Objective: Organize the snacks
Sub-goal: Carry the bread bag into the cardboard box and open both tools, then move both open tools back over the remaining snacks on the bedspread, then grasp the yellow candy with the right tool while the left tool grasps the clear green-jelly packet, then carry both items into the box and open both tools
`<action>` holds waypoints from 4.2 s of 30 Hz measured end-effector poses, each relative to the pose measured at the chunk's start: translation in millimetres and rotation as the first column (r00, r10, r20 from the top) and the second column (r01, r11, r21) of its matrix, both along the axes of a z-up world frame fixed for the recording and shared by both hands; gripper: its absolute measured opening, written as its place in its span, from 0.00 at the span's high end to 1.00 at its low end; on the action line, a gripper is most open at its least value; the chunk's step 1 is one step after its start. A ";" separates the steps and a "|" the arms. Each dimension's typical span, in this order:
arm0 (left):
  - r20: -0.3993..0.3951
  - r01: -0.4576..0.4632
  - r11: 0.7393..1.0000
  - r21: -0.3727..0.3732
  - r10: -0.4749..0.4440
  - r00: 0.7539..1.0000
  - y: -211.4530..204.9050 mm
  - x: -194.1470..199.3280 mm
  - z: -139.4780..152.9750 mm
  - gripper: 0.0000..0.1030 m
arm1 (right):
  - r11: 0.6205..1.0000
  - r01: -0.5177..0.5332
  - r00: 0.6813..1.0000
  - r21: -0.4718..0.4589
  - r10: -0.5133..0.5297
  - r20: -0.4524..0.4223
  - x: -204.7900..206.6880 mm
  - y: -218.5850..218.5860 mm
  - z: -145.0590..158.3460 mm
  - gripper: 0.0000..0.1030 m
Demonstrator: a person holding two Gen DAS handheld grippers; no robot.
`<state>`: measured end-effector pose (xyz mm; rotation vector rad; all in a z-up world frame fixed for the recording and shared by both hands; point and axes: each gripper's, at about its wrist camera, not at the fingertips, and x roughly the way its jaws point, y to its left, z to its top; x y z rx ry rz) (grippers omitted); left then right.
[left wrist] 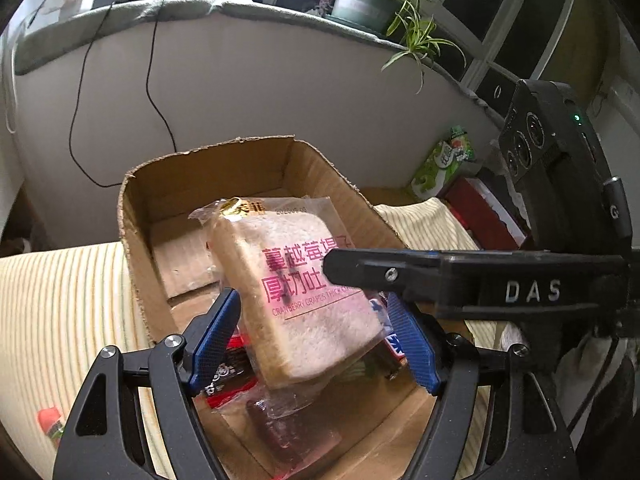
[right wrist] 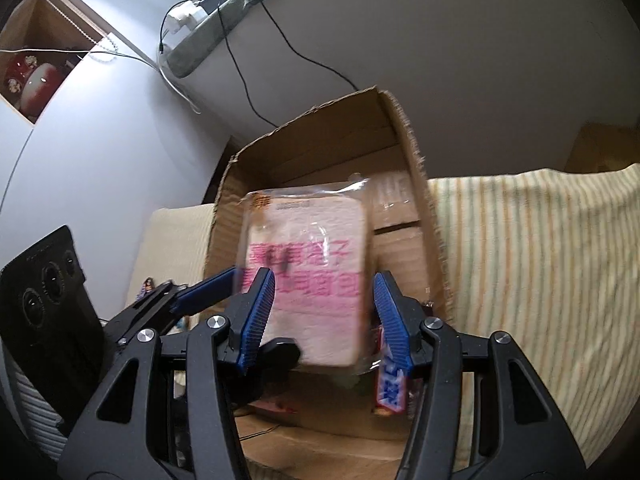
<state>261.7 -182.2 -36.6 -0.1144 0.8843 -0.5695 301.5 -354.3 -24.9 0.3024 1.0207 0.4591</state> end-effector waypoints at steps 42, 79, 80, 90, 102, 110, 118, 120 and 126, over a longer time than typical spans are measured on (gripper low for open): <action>0.135 -0.421 0.907 -0.003 0.418 0.898 238.7 -181.7 -8.1 0.27 | 0.961 -0.222 0.888 -0.166 0.270 0.372 -157.8 136.3 37.4 0.16; 0.048 -0.315 0.912 0.263 0.314 0.948 276.0 -139.1 -61.8 0.68 | 0.869 -0.390 0.890 -0.305 0.440 0.117 -133.2 252.5 -66.4 0.45; 0.047 -0.312 0.912 0.265 0.311 0.949 274.8 -138.7 -63.0 0.69 | 0.867 -0.391 0.888 -0.311 0.443 0.121 -132.0 255.6 -66.6 0.45; 0.046 -0.325 0.914 0.241 0.324 0.945 278.4 -141.2 -65.6 0.78 | 0.813 -0.381 0.856 -0.441 0.490 0.166 -139.6 272.8 -71.8 0.67; 0.061 -0.360 0.911 0.201 0.355 0.933 281.7 -153.9 -55.7 0.79 | 0.816 -0.376 0.847 -0.438 0.495 0.194 -150.7 267.7 -65.5 0.90; 0.092 -0.371 0.912 0.176 0.360 0.929 277.2 -156.4 -39.9 0.79 | 0.835 -0.375 0.851 -0.403 0.482 0.209 -156.7 254.9 -57.1 0.93; 0.122 -0.349 0.927 0.134 0.334 0.935 256.6 -152.1 -25.6 0.79 | 0.868 -0.336 0.854 -0.365 0.445 0.272 -166.2 232.5 -31.6 0.93; 0.128 -0.336 0.934 0.120 0.321 0.938 250.1 -150.8 -22.3 0.79 | 0.880 -0.320 0.856 -0.352 0.428 0.291 -167.4 223.1 -22.9 0.93; 0.145 -0.271 0.959 0.079 0.258 0.955 214.9 -136.9 -12.2 0.79 | 0.911 -0.247 0.868 -0.331 0.360 0.343 -167.3 187.1 -0.5 0.93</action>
